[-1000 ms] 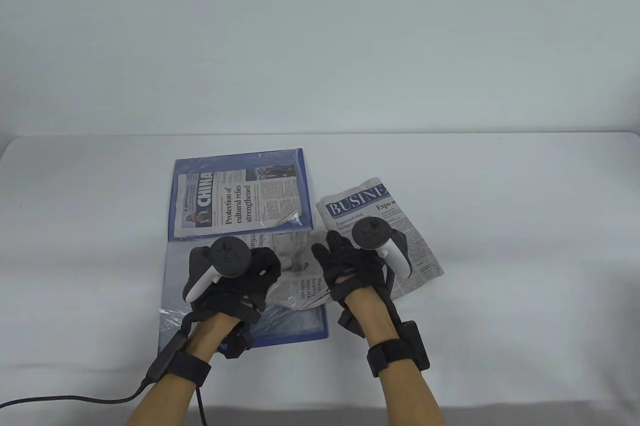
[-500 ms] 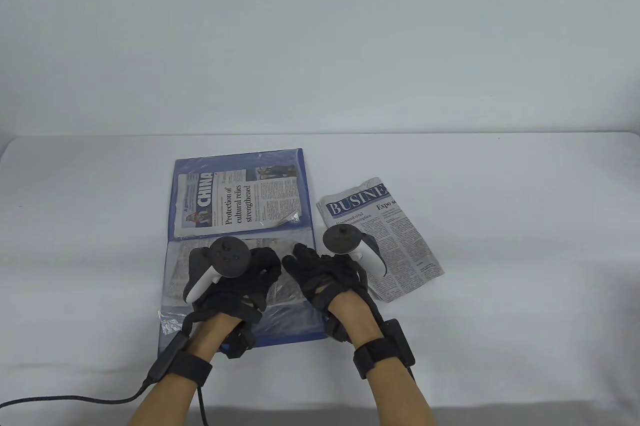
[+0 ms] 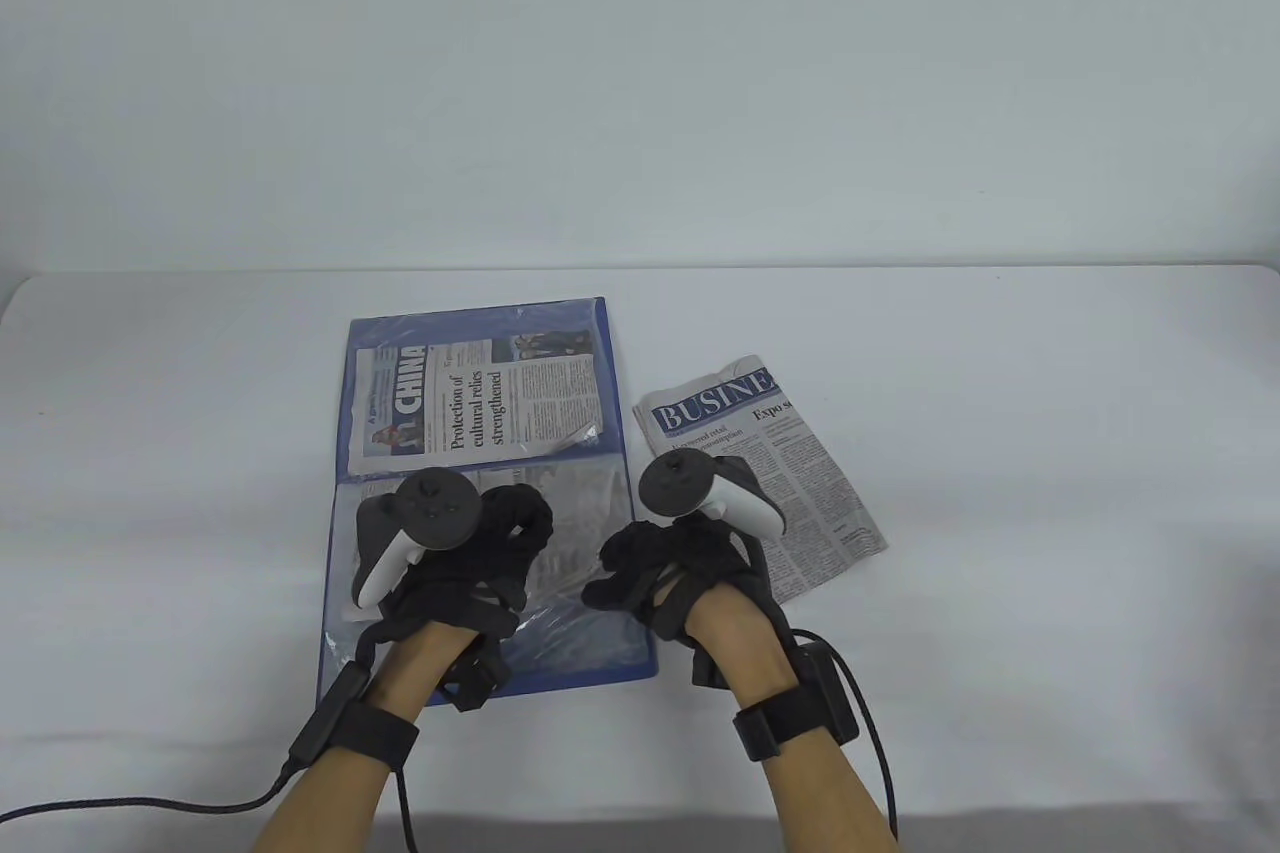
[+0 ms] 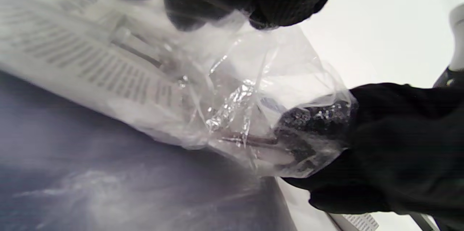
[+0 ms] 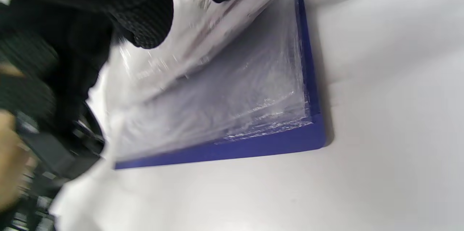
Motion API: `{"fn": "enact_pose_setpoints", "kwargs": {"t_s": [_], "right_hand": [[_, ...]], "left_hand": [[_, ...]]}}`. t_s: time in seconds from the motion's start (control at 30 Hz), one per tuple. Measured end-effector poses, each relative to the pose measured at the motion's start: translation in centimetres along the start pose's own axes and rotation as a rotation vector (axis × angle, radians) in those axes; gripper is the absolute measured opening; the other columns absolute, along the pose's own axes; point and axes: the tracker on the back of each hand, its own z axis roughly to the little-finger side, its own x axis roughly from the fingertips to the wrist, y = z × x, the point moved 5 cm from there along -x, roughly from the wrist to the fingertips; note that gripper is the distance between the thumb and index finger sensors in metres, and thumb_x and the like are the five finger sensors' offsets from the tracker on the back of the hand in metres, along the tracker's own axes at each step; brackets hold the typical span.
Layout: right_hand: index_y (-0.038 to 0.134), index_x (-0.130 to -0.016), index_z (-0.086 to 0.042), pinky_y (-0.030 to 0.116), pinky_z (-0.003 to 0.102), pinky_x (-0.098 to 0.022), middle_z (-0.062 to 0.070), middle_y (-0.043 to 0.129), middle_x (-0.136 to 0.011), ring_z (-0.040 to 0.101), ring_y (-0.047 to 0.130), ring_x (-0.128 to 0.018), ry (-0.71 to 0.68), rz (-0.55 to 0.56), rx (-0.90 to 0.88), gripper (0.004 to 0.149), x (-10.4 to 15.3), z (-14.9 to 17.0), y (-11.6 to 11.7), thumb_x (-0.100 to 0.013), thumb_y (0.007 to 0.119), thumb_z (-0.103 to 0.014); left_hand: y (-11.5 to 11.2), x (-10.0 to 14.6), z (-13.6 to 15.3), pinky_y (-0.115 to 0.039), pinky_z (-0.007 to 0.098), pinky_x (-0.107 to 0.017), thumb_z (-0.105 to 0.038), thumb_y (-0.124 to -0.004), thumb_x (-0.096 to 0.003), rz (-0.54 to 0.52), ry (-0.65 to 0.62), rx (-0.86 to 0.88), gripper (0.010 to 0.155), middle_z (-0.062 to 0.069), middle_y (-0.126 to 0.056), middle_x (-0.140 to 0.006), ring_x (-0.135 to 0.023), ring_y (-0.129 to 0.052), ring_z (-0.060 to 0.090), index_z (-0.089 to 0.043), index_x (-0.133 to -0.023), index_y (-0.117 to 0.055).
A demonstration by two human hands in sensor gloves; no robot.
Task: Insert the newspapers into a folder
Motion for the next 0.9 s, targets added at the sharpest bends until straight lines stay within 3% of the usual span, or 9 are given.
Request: {"fn": "enact_pose_setpoints", "kwargs": {"t_s": [0.13, 0.2, 0.3, 0.4, 0.53, 0.7, 0.8, 0.9], "right_hand": [[0.063, -0.094, -0.006, 0.057, 0.064, -0.061, 0.034, 0.028, -0.104, 0.05, 0.06, -0.092, 0.097, 0.105, 0.173, 0.042, -0.6, -1.1, -0.5, -0.06, 0.076, -0.027], [0.067, -0.092, -0.006, 0.064, 0.061, -0.058, 0.033, 0.04, -0.103, 0.047, 0.07, -0.088, 0.102, 0.148, 0.158, 0.038, -0.5, -0.9, -1.1, -0.06, 0.075, -0.024], [0.066, -0.091, -0.004, 0.07, 0.058, -0.055, 0.031, 0.052, -0.1, 0.044, 0.08, -0.081, 0.049, 0.246, -0.008, 0.037, 0.5, -0.6, -2.8, -0.06, 0.075, -0.023], [0.066, -0.091, -0.002, 0.072, 0.055, -0.053, 0.028, 0.06, -0.096, 0.04, 0.085, -0.076, -0.021, 0.418, -0.249, 0.038, 2.0, -0.1, -5.1, -0.06, 0.075, -0.023], [0.069, -0.093, -0.003, 0.073, 0.053, -0.052, 0.027, 0.063, -0.095, 0.038, 0.087, -0.073, -0.046, 0.567, -0.381, 0.039, 3.3, 0.0, -8.4, -0.061, 0.075, -0.024], [0.068, -0.093, -0.003, 0.072, 0.052, -0.052, 0.028, 0.063, -0.095, 0.037, 0.087, -0.072, -0.06, 0.572, -0.512, 0.039, 2.2, -0.3, -10.9, -0.061, 0.074, -0.024], [0.067, -0.093, -0.002, 0.071, 0.052, -0.052, 0.028, 0.063, -0.094, 0.036, 0.086, -0.071, -0.056, 0.474, -0.601, 0.039, -0.2, 0.1, -12.0, -0.061, 0.072, -0.025], [0.067, -0.093, -0.003, 0.072, 0.052, -0.051, 0.027, 0.063, -0.093, 0.036, 0.087, -0.07, -0.047, 0.523, -0.641, 0.039, -1.3, 0.4, -13.7, -0.062, 0.072, -0.025]], "left_hand": [[0.3, 0.3, -0.2, -0.049, 0.055, -0.09, -0.047, -0.066, -0.0627, -0.017, -0.015, 0.001, 0.043, -0.006, -0.057, -0.121, -0.113, -0.062, 0.028, -0.032, -0.103, -0.061], [0.6, 0.5, -0.5, -0.049, 0.055, -0.09, -0.047, -0.065, -0.0629, -0.04, -0.02, -0.016, 0.044, -0.006, -0.057, -0.122, -0.113, -0.062, 0.028, -0.033, -0.104, -0.059], [1.7, 1.5, -2.0, -0.046, 0.057, -0.091, -0.047, -0.06, -0.0631, -0.135, -0.081, -0.036, 0.051, -0.003, -0.051, -0.124, -0.115, -0.057, 0.03, -0.032, -0.11, -0.049], [3.4, 3.7, -5.4, -0.043, 0.057, -0.091, -0.048, -0.059, -0.0632, -0.278, -0.202, -0.123, 0.055, -0.002, -0.046, -0.125, -0.117, -0.052, 0.03, -0.033, -0.113, -0.042], [4.1, 6.1, -8.8, -0.043, 0.057, -0.091, -0.049, -0.057, -0.0635, -0.412, -0.35, -0.187, 0.056, -0.003, -0.047, -0.125, -0.116, -0.053, 0.03, -0.032, -0.114, -0.04], [4.2, 7.2, -10.2, -0.045, 0.055, -0.091, -0.049, -0.056, -0.0635, -0.466, -0.402, -0.267, 0.055, -0.004, -0.05, -0.123, -0.115, -0.056, 0.029, -0.032, -0.114, -0.041], [3.5, 6.4, -9.3, -0.049, 0.055, -0.09, -0.049, -0.056, -0.0635, -0.408, -0.389, -0.191, 0.053, -0.003, -0.056, -0.121, -0.112, -0.062, 0.029, -0.031, -0.113, -0.046], [2.8, 5.3, -8.3, -0.05, 0.055, -0.09, -0.049, -0.056, -0.0634, -0.344, -0.349, -0.157, 0.053, -0.003, -0.059, -0.12, -0.111, -0.064, 0.029, -0.031, -0.112, -0.048]]}}
